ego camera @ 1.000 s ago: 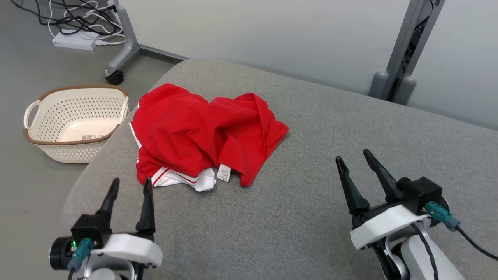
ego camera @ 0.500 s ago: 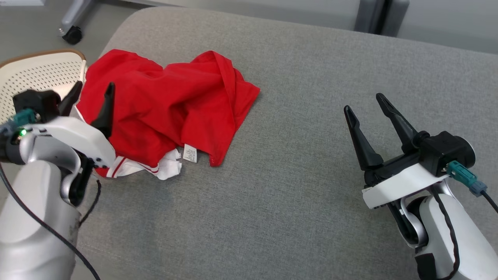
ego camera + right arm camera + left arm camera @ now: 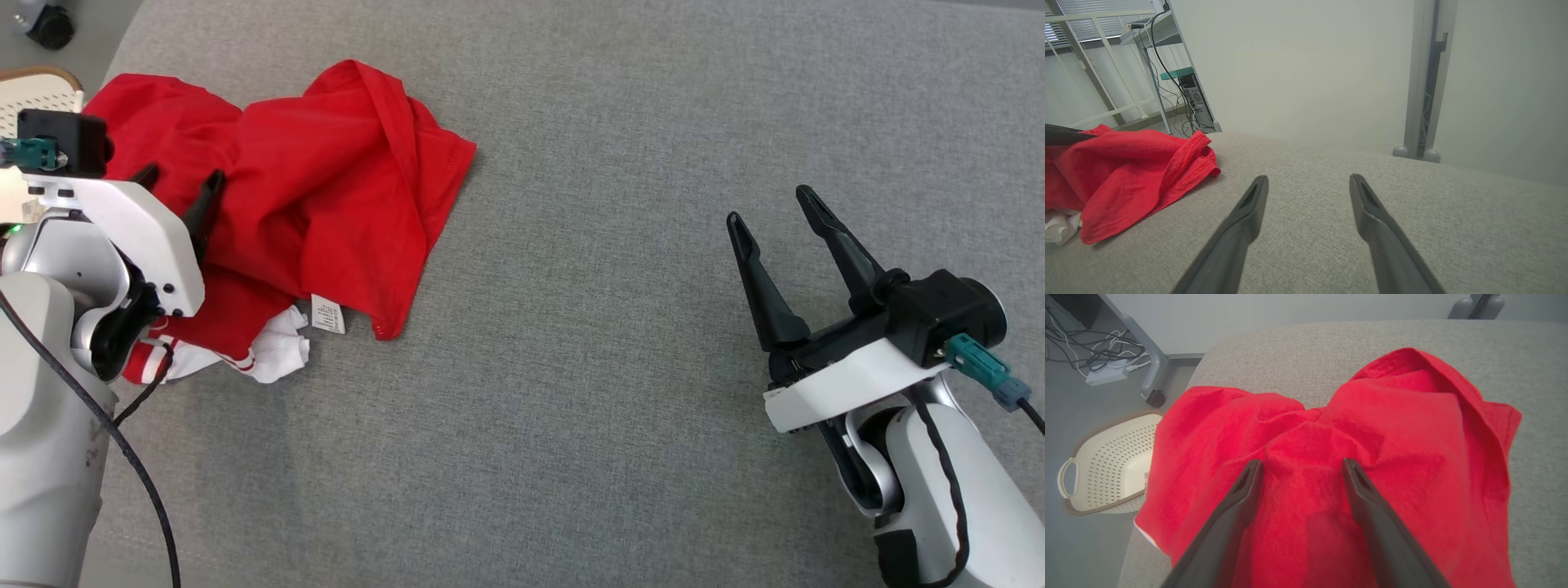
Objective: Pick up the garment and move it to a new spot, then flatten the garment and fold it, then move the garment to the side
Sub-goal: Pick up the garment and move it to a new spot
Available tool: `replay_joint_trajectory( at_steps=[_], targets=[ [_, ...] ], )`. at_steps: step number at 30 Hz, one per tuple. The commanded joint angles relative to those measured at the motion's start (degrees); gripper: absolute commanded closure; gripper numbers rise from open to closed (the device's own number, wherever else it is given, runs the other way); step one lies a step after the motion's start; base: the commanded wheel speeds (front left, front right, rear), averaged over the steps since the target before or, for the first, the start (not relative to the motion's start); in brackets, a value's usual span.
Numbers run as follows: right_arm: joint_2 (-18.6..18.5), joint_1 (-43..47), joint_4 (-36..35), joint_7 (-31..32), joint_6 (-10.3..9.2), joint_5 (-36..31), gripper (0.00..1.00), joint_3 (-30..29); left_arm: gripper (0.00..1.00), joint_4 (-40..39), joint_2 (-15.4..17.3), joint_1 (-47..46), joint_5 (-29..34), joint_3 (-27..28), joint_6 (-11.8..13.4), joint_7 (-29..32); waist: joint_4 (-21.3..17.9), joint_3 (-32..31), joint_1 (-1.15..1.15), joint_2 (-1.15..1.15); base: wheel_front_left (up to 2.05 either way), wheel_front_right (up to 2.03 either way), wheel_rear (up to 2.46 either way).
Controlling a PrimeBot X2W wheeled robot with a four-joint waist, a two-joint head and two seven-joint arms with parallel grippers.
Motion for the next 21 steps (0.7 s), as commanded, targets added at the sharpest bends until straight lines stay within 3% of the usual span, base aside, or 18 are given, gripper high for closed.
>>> replay_joint_trajectory(
  at_steps=[1, 9, 10, 11, 21],
  targets=[
    [0.16, 0.02, -0.11, -0.36, 0.01, -0.62, 0.0, -0.21, 0.0, 0.41, 0.76, -1.21, -0.51, -0.43, -0.03, 0.75, -0.38, 0.47, 0.0, 0.0, 0.0, 0.0, 0.0],
    [0.38, -0.54, 0.7, -0.92, 0.01, -0.29, 0.0, -0.03, 0.0, 2.43, 1.52, -1.88, -1.38, -2.32, -0.04, 3.2, -0.95, 1.34, 0.0, 0.0, 0.0, 0.0, 0.0],
    [0.37, -0.63, 0.83, -0.95, 0.01, -0.25, 0.0, -0.05, 0.31, 2.66, 1.61, -2.02, -1.44, -2.51, -0.04, 3.49, -0.95, 1.38, 0.0, 0.0, 0.0, 0.0, 0.0],
    [0.41, -0.69, 0.93, -0.96, 0.01, -0.19, 0.0, -0.05, 1.0, 2.86, 1.69, -2.15, -1.49, -2.59, -0.04, 3.67, -0.97, 1.4, 0.0, 0.0, 0.0, 0.0, 0.0],
    [1.36, 0.13, 3.22, -2.12, 0.01, 0.22, 0.0, 0.66, 1.0, 1.47, 2.0, -2.38, -2.59, -0.44, 1.02, -2.81, -1.16, -0.82, 0.0, 0.0, 0.0, 0.0, 0.0]
  ],
)
